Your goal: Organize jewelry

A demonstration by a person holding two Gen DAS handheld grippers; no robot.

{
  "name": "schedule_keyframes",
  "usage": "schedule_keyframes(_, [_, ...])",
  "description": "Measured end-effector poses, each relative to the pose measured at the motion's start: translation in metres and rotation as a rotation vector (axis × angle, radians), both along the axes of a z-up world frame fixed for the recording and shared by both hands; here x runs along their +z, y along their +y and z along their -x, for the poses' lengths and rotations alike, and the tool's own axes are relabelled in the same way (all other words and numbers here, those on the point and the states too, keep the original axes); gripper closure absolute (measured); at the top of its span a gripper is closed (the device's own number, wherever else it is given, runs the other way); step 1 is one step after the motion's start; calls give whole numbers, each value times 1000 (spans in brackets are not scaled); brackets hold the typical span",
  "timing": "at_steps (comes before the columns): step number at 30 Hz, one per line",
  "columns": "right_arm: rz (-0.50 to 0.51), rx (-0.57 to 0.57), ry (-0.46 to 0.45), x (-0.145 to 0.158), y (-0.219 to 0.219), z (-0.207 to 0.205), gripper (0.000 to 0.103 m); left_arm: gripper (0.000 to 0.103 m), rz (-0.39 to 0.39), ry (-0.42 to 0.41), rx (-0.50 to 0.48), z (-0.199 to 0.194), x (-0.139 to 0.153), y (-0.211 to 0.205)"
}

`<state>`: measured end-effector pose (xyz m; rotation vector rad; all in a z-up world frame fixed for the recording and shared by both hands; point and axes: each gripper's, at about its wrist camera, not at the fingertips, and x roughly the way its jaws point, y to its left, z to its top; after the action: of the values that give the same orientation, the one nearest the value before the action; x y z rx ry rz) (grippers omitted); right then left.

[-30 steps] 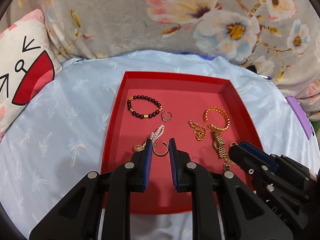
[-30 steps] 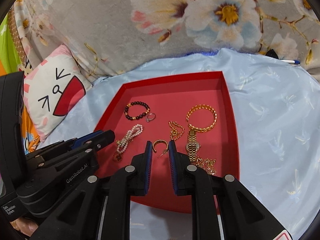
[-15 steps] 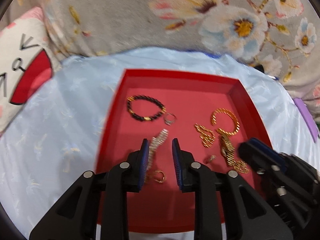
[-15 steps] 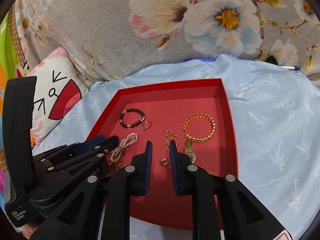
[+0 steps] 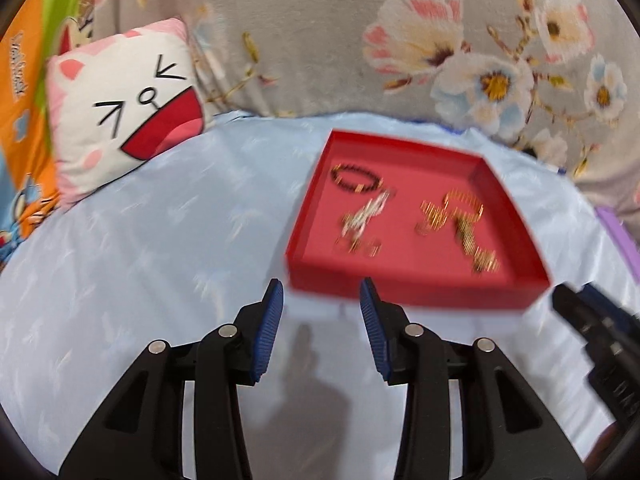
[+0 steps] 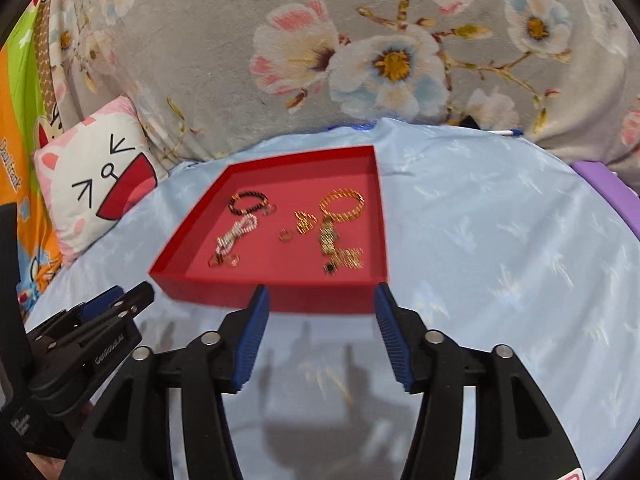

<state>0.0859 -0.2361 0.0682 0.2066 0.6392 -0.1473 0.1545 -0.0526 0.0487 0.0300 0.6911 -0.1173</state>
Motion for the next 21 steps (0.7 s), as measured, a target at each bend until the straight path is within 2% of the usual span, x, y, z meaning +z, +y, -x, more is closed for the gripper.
schedule_keyframes(2, [13,-18,9,-8,2,13,43,65,-31,2,0,11,-9,3])
schedule_keyframes(6, [64,-59,31,-22,8,33,42,65,-43,-5,9,28,-19,11])
schedule_keyframes(9, [66,-68,37,-28,12,40,40,63,-59,-31,12,36,-21,11])
schedule_keyframes(21, [103,-75,15,-32,25,35,35,60,-75,-68,8,35,-23,6])
